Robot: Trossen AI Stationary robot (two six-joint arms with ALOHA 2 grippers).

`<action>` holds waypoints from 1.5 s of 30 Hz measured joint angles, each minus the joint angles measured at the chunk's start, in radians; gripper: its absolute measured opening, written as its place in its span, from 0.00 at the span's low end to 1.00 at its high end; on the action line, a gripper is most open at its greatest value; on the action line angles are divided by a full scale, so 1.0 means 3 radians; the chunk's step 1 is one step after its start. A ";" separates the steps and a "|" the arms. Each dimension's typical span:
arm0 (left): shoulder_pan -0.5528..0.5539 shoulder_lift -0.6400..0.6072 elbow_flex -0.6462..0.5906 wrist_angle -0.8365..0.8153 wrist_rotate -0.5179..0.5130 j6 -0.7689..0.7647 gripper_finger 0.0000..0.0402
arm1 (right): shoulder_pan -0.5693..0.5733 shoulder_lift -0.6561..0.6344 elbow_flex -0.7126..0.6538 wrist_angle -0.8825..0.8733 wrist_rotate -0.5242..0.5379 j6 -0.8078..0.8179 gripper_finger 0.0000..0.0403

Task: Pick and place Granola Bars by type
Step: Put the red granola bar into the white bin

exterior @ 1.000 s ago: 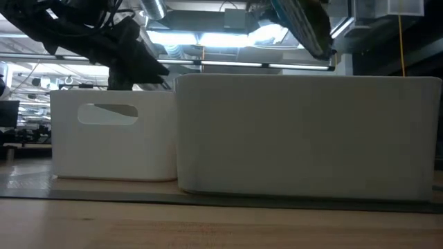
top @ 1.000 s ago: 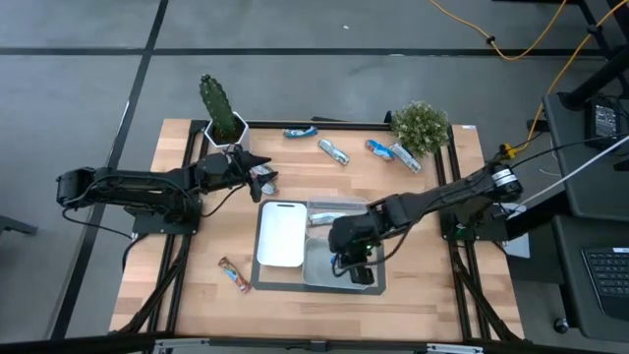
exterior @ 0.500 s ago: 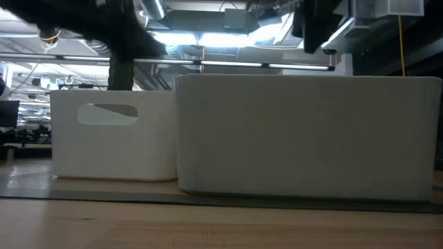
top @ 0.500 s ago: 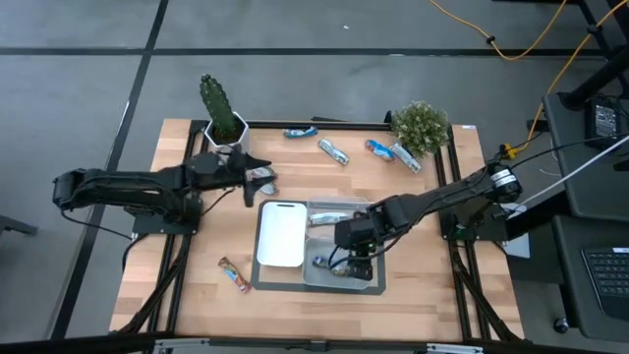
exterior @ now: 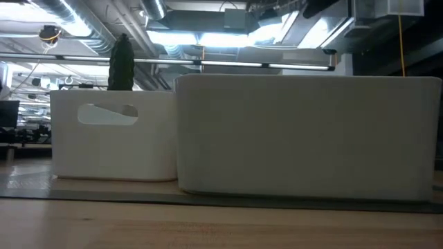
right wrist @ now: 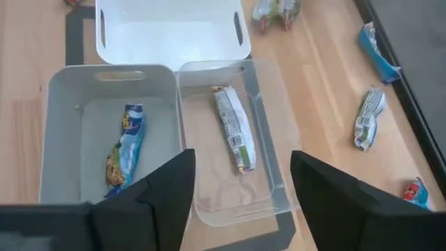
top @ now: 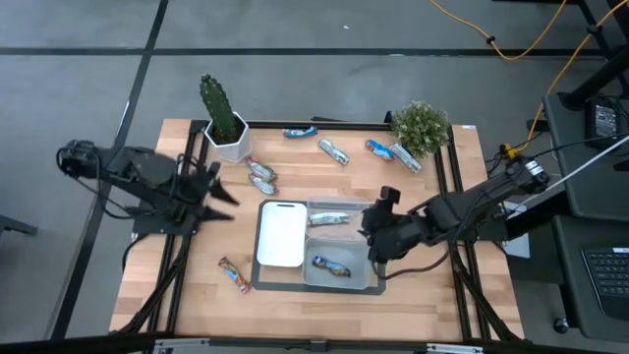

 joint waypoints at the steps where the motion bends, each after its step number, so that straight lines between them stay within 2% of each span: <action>1: -0.0141 0.0088 0.0072 -0.0098 -0.0002 -0.0106 0.44 | -0.0001 -0.0086 -0.0086 0.0071 -0.0002 -0.0059 0.58; 5: -0.0637 0.0457 0.0221 -0.0510 0.0004 -0.0548 0.43 | 0.0001 -0.0463 -0.0454 0.0575 -0.0173 -0.0297 0.57; 9: -0.0992 0.0817 0.0227 -0.0972 0.0161 -0.1067 0.43 | 0.0002 -0.0812 -0.0799 0.1111 -0.0262 -0.0394 0.56; 15: -0.1236 0.1295 0.0155 -0.1406 0.0132 -0.1162 0.43 | -0.0018 -0.1042 -0.1060 0.1328 -0.0211 -0.0509 0.56; 22: -0.1235 0.1716 -0.0094 -0.1340 -0.0037 -0.1528 0.44 | -0.0048 -0.1023 -0.1082 0.1323 -0.0213 -0.0611 0.56; 28: -0.1205 0.2099 -0.0309 -0.1102 0.0361 -0.1294 0.59 | -0.0046 -0.1024 -0.1082 0.1329 -0.0268 -0.0544 0.56; 32: -0.1238 0.2305 -0.0335 -0.0862 0.0096 -0.1043 0.71 | -0.0046 -0.1024 -0.1082 0.1342 -0.0405 -0.0508 0.56; 35: -0.1238 0.2468 -0.0335 -0.0703 -0.0118 -0.0880 0.76 | -0.0045 -0.1024 -0.1082 0.1373 -0.0440 -0.0508 0.56; 41: -0.1241 0.2870 -0.0336 -0.0432 0.0080 -0.0660 0.78 | -0.0045 -0.1024 -0.1082 0.1396 -0.0445 -0.0505 0.56; 45: -0.1260 0.3124 -0.0335 -0.0240 0.0114 -0.0638 0.75 | -0.0045 -0.1024 -0.1082 0.1395 -0.0447 -0.0505 0.56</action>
